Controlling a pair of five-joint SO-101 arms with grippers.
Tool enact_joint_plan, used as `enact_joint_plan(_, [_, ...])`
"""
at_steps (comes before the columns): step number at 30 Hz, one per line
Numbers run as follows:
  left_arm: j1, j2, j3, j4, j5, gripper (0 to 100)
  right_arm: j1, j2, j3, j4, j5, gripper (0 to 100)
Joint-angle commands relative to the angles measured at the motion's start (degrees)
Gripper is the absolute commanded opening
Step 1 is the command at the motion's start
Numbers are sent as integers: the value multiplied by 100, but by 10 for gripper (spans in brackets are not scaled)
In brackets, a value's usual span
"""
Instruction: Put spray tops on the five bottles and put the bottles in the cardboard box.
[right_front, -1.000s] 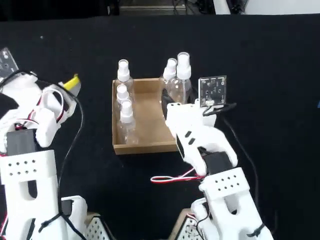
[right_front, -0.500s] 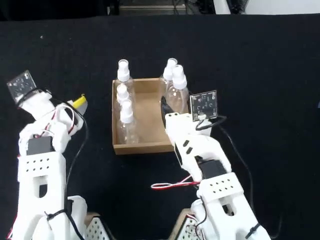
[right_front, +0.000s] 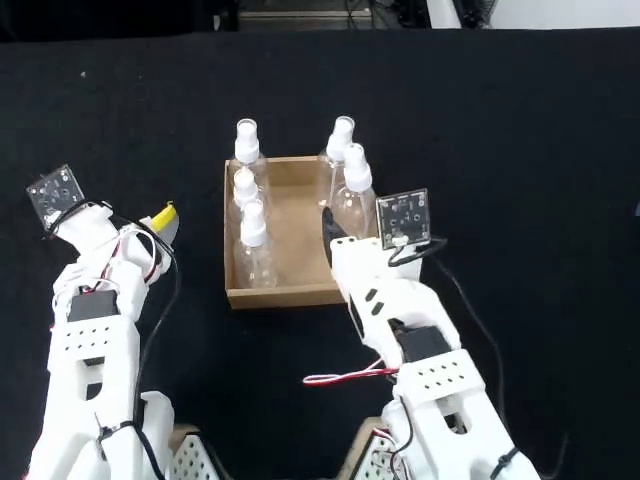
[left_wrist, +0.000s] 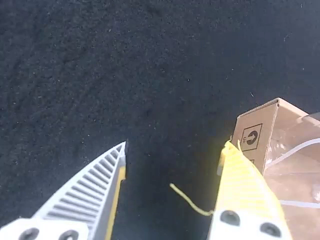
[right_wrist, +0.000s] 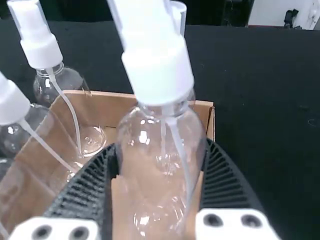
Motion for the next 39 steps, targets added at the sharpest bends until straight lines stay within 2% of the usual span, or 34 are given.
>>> enact_joint_plan(1, [-13, -114, -84, -97, 26, 282, 114, 57, -48, -246, 79, 113])
enact_joint_plan(6, [-22, -114, -75, -97, 26, 282, 114, 57, 207, -774, 79, 113])
enact_joint_plan(14, [-40, -114, -75, -79, 26, 282, 114, 110, 268, -765, 79, 113])
enact_joint_plan(24, [-40, -114, -75, -70, 26, 282, 123, 1499, -347, -809, 79, 113])
enact_joint_plan(39, [-48, -114, -75, -79, 26, 282, 114, 1534, -145, -809, 79, 117])
